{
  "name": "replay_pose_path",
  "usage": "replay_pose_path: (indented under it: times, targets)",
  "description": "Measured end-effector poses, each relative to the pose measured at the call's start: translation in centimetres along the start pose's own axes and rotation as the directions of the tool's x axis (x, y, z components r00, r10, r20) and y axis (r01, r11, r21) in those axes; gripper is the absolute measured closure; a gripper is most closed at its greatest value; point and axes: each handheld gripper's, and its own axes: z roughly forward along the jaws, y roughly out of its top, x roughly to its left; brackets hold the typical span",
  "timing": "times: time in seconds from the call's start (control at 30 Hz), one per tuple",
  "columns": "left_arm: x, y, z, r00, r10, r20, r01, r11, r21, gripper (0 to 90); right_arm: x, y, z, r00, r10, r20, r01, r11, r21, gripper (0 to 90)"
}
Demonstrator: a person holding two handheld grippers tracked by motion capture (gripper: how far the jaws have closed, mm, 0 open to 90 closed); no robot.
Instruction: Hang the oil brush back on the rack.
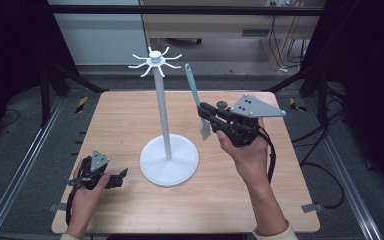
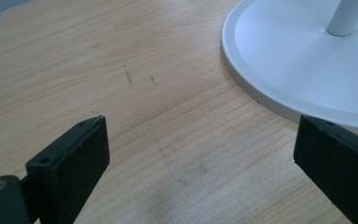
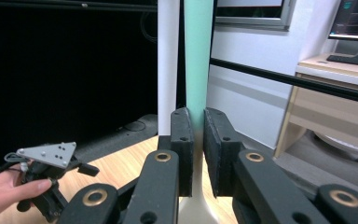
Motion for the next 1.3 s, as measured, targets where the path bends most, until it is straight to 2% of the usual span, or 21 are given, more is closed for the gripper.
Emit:
replay_pose_path:
  times: [0.4,0.87,1.3]
  targets:
    - [0.0,0.0,-0.1,1.0,0.0,0.0,0.0,1.0,0.0,3.1,-0.2,0.1,0.9,0.9998,0.001,-0.022,-0.001,0.9999,0.016,82.6]
    - [0.0,0.0,-0.1,1.0,0.001,-0.001,-0.001,1.0,-0.001,3.1,-0.2,0.3,1.1,0.9997,-0.004,-0.023,0.005,0.999,0.045,82.6]
    - [0.0,0.0,-0.1,1.0,0.002,-0.001,-0.002,1.0,-0.001,3.1,-0.2,0.4,2.5,0.9994,-0.005,-0.033,0.007,0.9973,0.073,82.5]
